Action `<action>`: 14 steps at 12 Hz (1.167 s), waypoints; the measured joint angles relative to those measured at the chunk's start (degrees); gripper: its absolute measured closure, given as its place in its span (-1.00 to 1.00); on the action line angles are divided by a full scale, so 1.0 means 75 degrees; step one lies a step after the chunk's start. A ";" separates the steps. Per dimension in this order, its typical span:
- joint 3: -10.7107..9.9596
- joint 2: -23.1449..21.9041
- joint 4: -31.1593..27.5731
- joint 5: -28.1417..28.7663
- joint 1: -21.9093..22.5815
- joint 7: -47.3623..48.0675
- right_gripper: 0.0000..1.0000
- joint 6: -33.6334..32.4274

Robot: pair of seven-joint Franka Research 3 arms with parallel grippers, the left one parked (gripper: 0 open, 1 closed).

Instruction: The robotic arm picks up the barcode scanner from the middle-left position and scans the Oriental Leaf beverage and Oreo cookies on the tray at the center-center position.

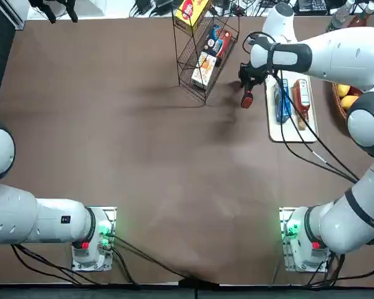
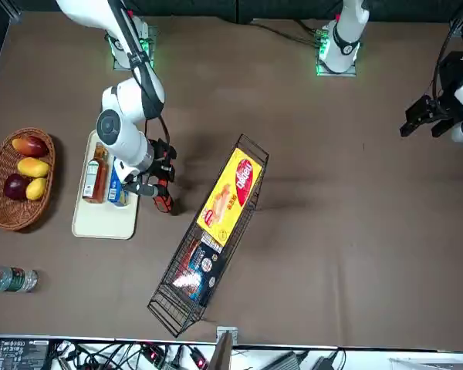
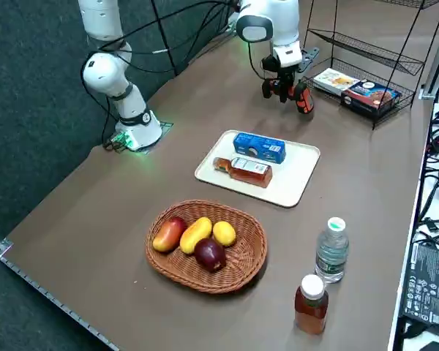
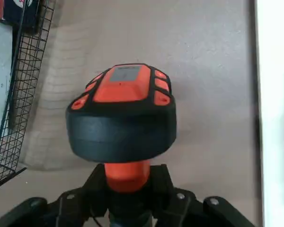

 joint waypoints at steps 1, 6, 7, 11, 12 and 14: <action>-0.0001 0.0007 0.0000 0.0001 0.0021 0.0119 0.15 0.0046; -0.0001 0.0182 -0.0001 0.0001 0.0348 0.0572 0.15 0.0368; -0.0002 0.0219 -0.0002 -0.0012 0.0391 0.0587 0.15 0.0399; -0.0041 0.0388 -0.0047 -0.0313 0.0410 0.0588 0.15 0.0412; -0.0063 0.0418 -0.0082 -0.0372 0.0410 0.0588 0.15 0.0416; -0.0100 0.0445 -0.0212 -0.0494 0.0407 0.0591 0.15 0.0498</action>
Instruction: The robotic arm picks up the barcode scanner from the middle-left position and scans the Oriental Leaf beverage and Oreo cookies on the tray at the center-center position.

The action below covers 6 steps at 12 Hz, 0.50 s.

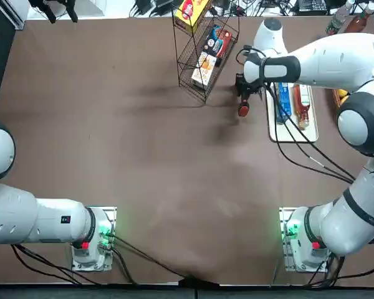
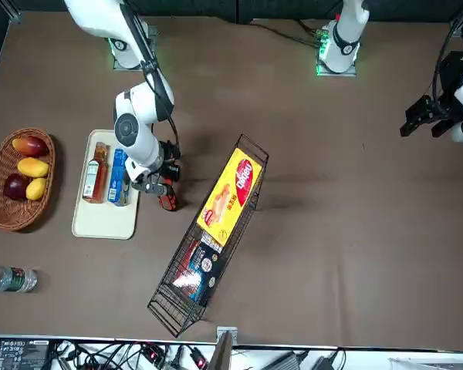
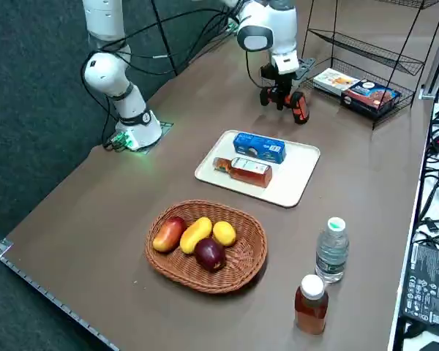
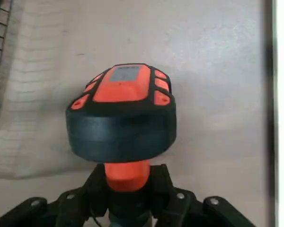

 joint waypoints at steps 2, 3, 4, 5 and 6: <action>-0.0006 0.0022 -0.0160 -0.0053 0.0000 0.0000 0.15 0.0224; -0.0006 0.0032 -0.0246 -0.0077 0.0000 0.0000 0.15 0.0323; -0.0006 0.0044 -0.0476 -0.0181 0.0000 -0.0004 0.15 0.0681; -0.0006 0.0044 -0.0596 -0.0256 0.0001 -0.0034 0.15 0.0868; -0.0005 0.0041 -0.0667 -0.0300 0.0004 -0.0106 0.15 0.0976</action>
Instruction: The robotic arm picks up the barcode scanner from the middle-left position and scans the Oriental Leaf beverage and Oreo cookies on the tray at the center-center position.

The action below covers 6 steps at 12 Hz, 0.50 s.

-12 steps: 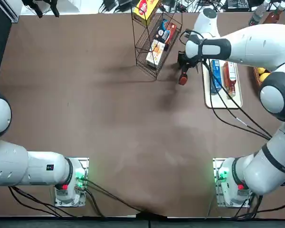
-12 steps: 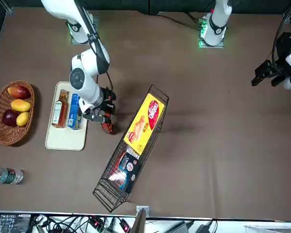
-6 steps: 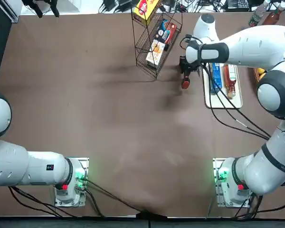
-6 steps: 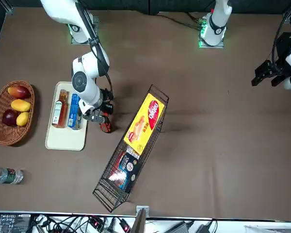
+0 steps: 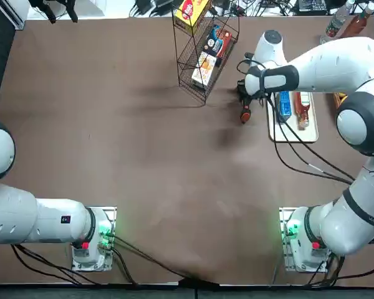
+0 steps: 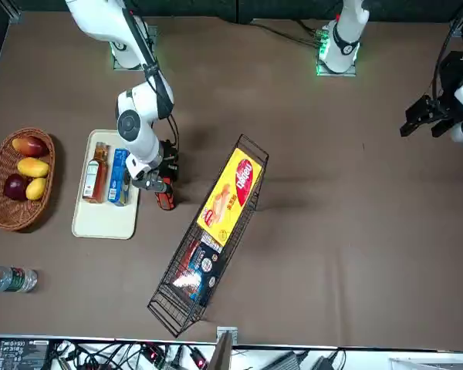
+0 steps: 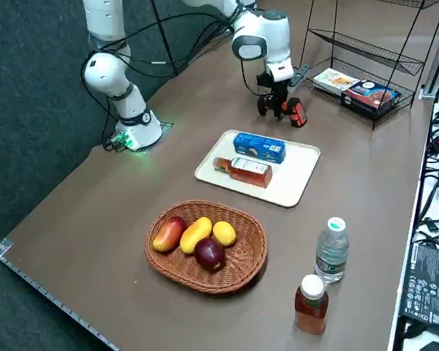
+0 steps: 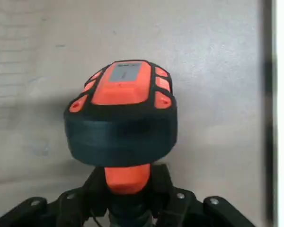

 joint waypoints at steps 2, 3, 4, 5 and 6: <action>0.0000 -0.0013 -0.0076 -0.0048 0.0003 -0.0257 0.15 0.0073; 0.0000 -0.0020 -0.0114 -0.0055 0.0003 -0.0364 0.15 0.0126; 0.0001 -0.0027 -0.0154 -0.0056 0.0003 -0.0437 0.15 0.0195; 0.0001 -0.0048 -0.0212 -0.0056 0.0006 -0.0471 0.15 0.0301; 0.0002 -0.0074 -0.0284 -0.0057 0.0009 -0.0495 0.15 0.0422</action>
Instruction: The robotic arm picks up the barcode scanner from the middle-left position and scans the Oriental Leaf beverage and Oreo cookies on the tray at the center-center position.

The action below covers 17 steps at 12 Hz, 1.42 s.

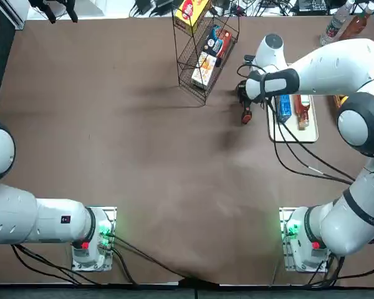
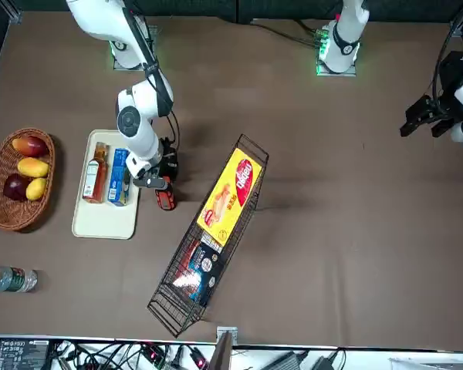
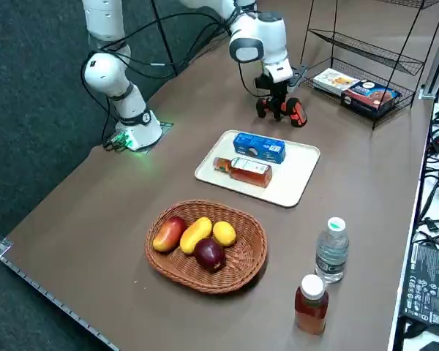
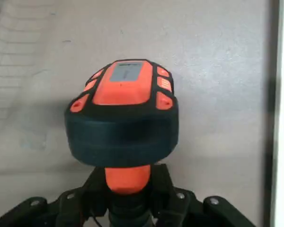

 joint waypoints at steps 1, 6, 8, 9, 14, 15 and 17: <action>0.0000 -0.0027 -0.0070 -0.0001 0.0004 -0.0008 0.15 0.0117; 0.0000 -0.0078 -0.0130 -0.0008 0.0004 -0.0104 -0.51 0.0263; -0.0001 -0.0244 -0.0062 -0.0021 0.0001 -0.0345 -0.96 0.0063; -0.0010 -0.0384 0.0038 -0.0021 -0.0020 -0.0477 -1.00 -0.0179; -0.0129 -0.1408 0.1117 -0.0025 -0.0407 -0.0723 -1.00 -0.1978; -0.0184 -0.1504 0.1366 -0.0047 -0.0422 -0.0724 -1.00 -0.2387; -0.0328 -0.1606 0.2043 -0.0312 -0.0468 -0.0740 -1.00 -0.3412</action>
